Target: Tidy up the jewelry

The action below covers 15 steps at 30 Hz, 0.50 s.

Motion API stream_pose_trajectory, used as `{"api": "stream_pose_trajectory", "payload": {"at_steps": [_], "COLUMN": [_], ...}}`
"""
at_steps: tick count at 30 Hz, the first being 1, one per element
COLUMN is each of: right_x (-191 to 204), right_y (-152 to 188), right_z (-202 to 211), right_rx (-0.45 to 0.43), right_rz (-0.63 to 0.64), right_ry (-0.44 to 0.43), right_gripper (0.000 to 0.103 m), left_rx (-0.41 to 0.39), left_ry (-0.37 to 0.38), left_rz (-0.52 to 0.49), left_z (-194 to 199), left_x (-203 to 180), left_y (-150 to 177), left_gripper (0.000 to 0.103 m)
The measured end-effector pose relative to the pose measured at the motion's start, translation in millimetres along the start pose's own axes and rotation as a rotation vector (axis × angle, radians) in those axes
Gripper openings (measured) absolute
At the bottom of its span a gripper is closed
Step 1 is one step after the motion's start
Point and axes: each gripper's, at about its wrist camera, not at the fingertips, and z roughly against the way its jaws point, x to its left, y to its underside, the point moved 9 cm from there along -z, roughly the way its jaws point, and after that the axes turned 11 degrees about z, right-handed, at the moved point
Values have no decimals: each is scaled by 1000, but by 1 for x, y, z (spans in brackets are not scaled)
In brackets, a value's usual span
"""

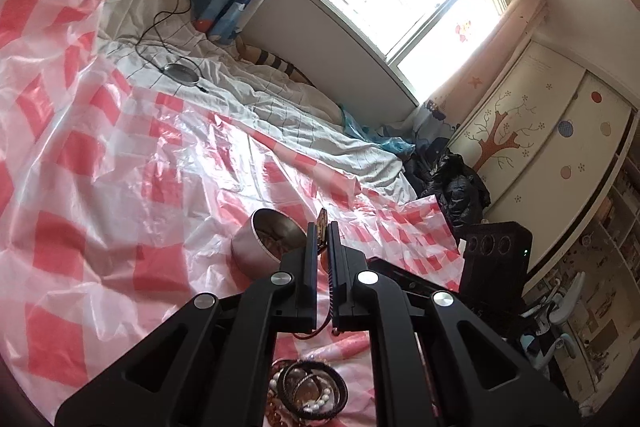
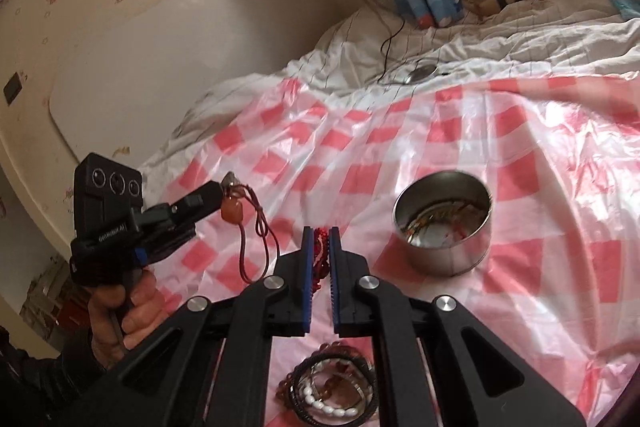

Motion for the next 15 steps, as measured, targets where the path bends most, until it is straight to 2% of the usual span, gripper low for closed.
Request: {"api": "stream_pose_trajectory", "payload": {"at_steps": [4, 8, 11, 13, 14, 15], "right_x": [-32, -69, -94, -105, -112, -116], "right_y": [-30, -40, -36, -33, -34, -34], "right_z": [21, 29, 18, 5, -3, -11], "right_rx": [-99, -168, -164, -136, -122, -114], "right_rz": [-32, -101, -151, -155, -156, -161], "right_ry": [86, 139, 148, 165, 173, 174], "right_gripper": [8, 8, 8, 8, 8, 8], "left_rx": [40, 95, 206, 220, 219, 208], "left_ry": [-12, -61, -156, -233, -262, -267], "left_rz": [-61, -112, -177, -190, -158, -131], "left_z": [-47, -102, -149, -159, -158, -154], "left_x": [-14, -13, -1, 12, 20, 23], "left_y": [-8, -10, 3, 5, 3, -2], "left_gripper": [4, 4, 5, 7, 9, 17]}}
